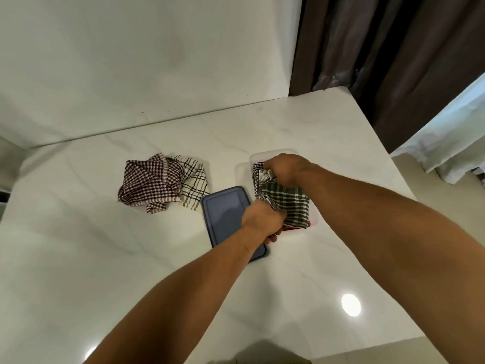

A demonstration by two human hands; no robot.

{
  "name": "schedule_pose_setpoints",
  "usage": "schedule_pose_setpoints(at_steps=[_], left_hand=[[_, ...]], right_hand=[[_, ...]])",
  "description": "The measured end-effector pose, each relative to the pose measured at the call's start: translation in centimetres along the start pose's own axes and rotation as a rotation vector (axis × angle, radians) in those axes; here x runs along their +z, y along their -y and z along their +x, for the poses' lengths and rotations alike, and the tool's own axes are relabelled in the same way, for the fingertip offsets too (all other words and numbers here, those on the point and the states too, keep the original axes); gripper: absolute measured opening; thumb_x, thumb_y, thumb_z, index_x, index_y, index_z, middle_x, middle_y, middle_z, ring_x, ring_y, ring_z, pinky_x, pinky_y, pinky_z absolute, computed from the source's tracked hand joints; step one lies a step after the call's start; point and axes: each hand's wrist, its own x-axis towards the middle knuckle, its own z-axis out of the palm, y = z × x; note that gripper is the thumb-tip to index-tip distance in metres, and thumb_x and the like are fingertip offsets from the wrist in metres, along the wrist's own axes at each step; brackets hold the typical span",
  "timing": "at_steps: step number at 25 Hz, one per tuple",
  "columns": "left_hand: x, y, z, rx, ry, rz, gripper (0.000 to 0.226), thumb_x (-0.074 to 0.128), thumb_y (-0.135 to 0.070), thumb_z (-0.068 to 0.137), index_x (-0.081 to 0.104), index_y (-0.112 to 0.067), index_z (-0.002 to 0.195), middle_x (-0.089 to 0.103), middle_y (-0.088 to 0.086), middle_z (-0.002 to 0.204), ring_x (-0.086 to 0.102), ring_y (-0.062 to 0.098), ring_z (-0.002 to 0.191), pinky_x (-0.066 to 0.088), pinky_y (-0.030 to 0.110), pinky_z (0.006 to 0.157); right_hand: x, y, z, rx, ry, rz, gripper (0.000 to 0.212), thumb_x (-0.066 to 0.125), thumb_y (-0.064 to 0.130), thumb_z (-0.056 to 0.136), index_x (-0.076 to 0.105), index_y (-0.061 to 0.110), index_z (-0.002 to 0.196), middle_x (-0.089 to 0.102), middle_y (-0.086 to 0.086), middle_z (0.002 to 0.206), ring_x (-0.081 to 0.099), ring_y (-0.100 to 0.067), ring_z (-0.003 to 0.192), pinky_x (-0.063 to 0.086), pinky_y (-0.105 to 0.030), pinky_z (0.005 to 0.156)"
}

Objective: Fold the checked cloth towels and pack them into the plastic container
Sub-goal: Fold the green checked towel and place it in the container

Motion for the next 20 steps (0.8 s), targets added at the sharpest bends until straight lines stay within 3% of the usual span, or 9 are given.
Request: schedule_pose_setpoints(at_steps=[2,4,7,9,12,15,17,20], left_hand=[[-1.0,-0.2,0.1,0.289,-0.287,0.531,0.022,0.052,-0.032,0.093,0.06,-0.014,0.082,0.065,0.003,0.079,0.065,0.023,0.07,0.043,0.027,0.051],[-1.7,-0.2,0.6,0.582,-0.404,0.828,0.019,0.052,-0.028,0.096,0.062,-0.014,0.102,0.066,0.006,0.098,0.064,0.026,0.09,0.047,0.034,0.065],[-2.0,0.2,1.9,0.814,-0.193,1.257,0.025,0.058,-0.024,0.092,0.065,-0.014,0.114,0.062,0.007,0.117,0.054,0.026,0.112,0.041,0.041,0.098],[-1.6,0.1,2.1,0.809,-0.085,1.424,0.022,0.057,-0.023,0.093,0.068,-0.015,0.11,0.065,0.006,0.115,0.055,0.026,0.113,0.036,0.042,0.105],[0.0,-0.3,2.5,0.786,-0.065,1.506,0.019,0.055,-0.015,0.093,0.07,-0.014,0.103,0.069,0.005,0.104,0.06,0.026,0.103,0.043,0.041,0.096],[0.5,-0.5,2.7,0.842,-0.072,1.552,0.015,0.058,-0.011,0.091,0.072,-0.014,0.088,0.07,-0.001,0.087,0.063,0.021,0.087,0.045,0.035,0.086],[0.0,0.0,3.3,0.947,-0.095,1.459,0.012,0.064,-0.015,0.085,0.072,-0.018,0.077,0.069,-0.003,0.075,0.064,0.018,0.073,0.044,0.03,0.075],[-0.7,0.9,3.9,0.976,0.047,1.238,0.019,0.058,-0.022,0.089,0.071,-0.01,0.087,0.07,0.007,0.084,0.064,0.025,0.076,0.043,0.029,0.07]], right_hand=[[0.4,-0.1,0.5,-0.015,0.038,0.02,0.053,0.052,0.005,0.093,0.05,0.024,0.143,0.055,-0.008,0.14,0.053,-0.028,0.123,0.045,-0.034,0.099],[0.9,-0.2,1.0,-0.036,0.055,0.048,0.051,0.052,0.005,0.093,0.052,0.025,0.14,0.056,-0.007,0.139,0.054,-0.027,0.122,0.045,-0.034,0.099],[0.5,-0.6,1.2,-0.041,0.033,0.048,0.05,0.052,0.007,0.094,0.053,0.026,0.14,0.057,-0.007,0.138,0.055,-0.026,0.122,0.045,-0.034,0.099],[0.1,-0.7,1.0,-0.038,0.028,0.044,0.051,0.052,0.004,0.092,0.054,0.025,0.139,0.059,-0.007,0.135,0.056,-0.027,0.119,0.047,-0.035,0.095],[-0.1,-0.6,0.6,-0.05,0.053,-0.024,0.045,0.055,0.002,0.087,0.059,0.024,0.127,0.063,-0.006,0.122,0.06,-0.026,0.106,0.045,-0.032,0.079],[-0.4,-0.5,0.2,-0.035,0.065,-0.078,0.037,0.056,0.005,0.086,0.059,0.022,0.119,0.064,-0.006,0.115,0.061,-0.026,0.1,0.042,-0.031,0.072],[-0.6,-0.5,0.3,-0.026,0.017,-0.036,0.042,0.057,0.004,0.084,0.058,0.022,0.122,0.064,-0.006,0.115,0.061,-0.026,0.1,0.045,-0.032,0.074],[-0.2,0.0,0.4,-0.027,0.007,0.021,0.053,0.056,0.0,0.083,0.054,0.022,0.131,0.063,-0.007,0.119,0.06,-0.026,0.102,0.048,-0.033,0.077]])
